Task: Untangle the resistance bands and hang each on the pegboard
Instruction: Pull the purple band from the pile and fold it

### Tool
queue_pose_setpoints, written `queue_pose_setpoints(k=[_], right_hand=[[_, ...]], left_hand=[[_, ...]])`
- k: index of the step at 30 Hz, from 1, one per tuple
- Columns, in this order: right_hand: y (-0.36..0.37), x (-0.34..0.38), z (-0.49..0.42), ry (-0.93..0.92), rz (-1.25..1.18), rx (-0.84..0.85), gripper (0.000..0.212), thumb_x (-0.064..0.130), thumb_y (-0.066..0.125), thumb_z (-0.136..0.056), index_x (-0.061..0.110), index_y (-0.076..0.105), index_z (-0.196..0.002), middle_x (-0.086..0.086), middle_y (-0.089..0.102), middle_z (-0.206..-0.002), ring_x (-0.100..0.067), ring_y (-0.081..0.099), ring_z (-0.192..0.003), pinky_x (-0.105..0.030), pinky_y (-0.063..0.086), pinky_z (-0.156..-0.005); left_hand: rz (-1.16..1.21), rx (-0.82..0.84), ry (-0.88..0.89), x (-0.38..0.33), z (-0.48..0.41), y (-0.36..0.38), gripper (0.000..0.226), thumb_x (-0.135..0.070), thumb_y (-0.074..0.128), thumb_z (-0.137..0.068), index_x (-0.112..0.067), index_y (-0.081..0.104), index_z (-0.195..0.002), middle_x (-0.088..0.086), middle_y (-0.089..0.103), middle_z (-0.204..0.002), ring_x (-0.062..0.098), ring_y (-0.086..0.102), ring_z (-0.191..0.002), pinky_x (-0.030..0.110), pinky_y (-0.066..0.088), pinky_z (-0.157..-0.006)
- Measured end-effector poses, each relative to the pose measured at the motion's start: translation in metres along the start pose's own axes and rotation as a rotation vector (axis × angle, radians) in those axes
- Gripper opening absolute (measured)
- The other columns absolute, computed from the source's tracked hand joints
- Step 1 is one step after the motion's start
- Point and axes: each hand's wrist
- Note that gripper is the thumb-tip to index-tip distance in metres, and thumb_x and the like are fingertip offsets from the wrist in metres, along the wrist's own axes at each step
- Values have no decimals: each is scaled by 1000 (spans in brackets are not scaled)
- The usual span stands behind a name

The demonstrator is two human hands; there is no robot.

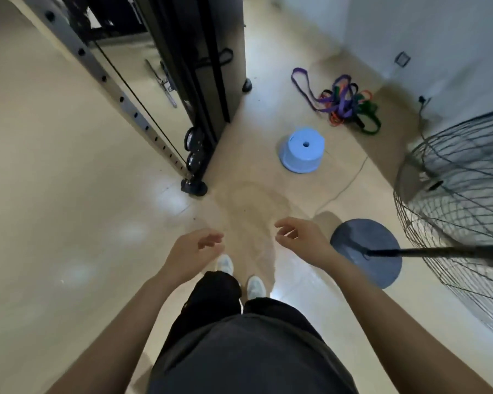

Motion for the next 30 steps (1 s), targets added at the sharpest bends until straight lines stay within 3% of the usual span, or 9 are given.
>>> queue_pose_setpoints(k=[2,6,10,15,22,26,30], right_hand=[[-14,10,-29,16,5,-13,24,21,71,-92,23,69,-116,8,68,-96,-3,62,-78,-17,50,-74],[-41,30,-83,65,-4,-67,23,23,69,-93,25,68,-115,9,69,-96,-3,62,-79,-20,47,-73],[-70,56,-124,159,-5,-115,22,26,68,-93,29,67,-114,11,69,-96,-4,63,-79,-20,48,-67],[-115,87,-177,219,-40,-217,23,28,69,-92,31,67,-114,15,69,-96,1,63,-79,-9,43,-65],[-175,93,-248,283,-176,-325,23,25,68,-92,27,68,-115,7,71,-98,-4,63,-82,-17,49,-70],[-217,79,-298,293,-280,-341,24,24,69,-91,26,68,-115,7,71,-99,-7,64,-82,-17,47,-68],[-269,66,-345,295,-320,-339,25,28,68,-91,28,68,-116,10,69,-98,-5,64,-84,-15,43,-69]], left_hand=[[3,25,3,-10,-32,-15,39,-51,66,-73,-41,72,-110,-17,74,-106,-1,68,-103,26,51,-95],[8,74,54,-33,-108,-44,31,-52,64,-73,-48,68,-103,-17,74,-108,-2,68,-102,26,52,-95],[1,153,90,-61,-186,-72,26,-23,73,-89,-36,70,-112,-16,73,-109,-1,67,-102,30,53,-98],[-68,298,124,-110,-281,-99,28,-31,73,-89,-29,71,-117,-15,73,-109,5,67,-104,32,52,-97],[-195,347,245,-203,-411,-112,28,-27,73,-91,-25,73,-119,-14,74,-106,3,68,-100,11,47,-82],[-263,373,261,-247,-479,-103,23,-27,75,-89,-27,75,-112,-16,74,-100,6,70,-95,27,54,-85],[-316,421,234,-299,-534,-90,30,-50,70,-81,-39,74,-108,-20,74,-101,-1,69,-96,35,59,-89]])
Point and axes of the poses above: each hand's wrist, its own z-axis away from the middle knuckle, its own y-axis out of the palm, x = y × z
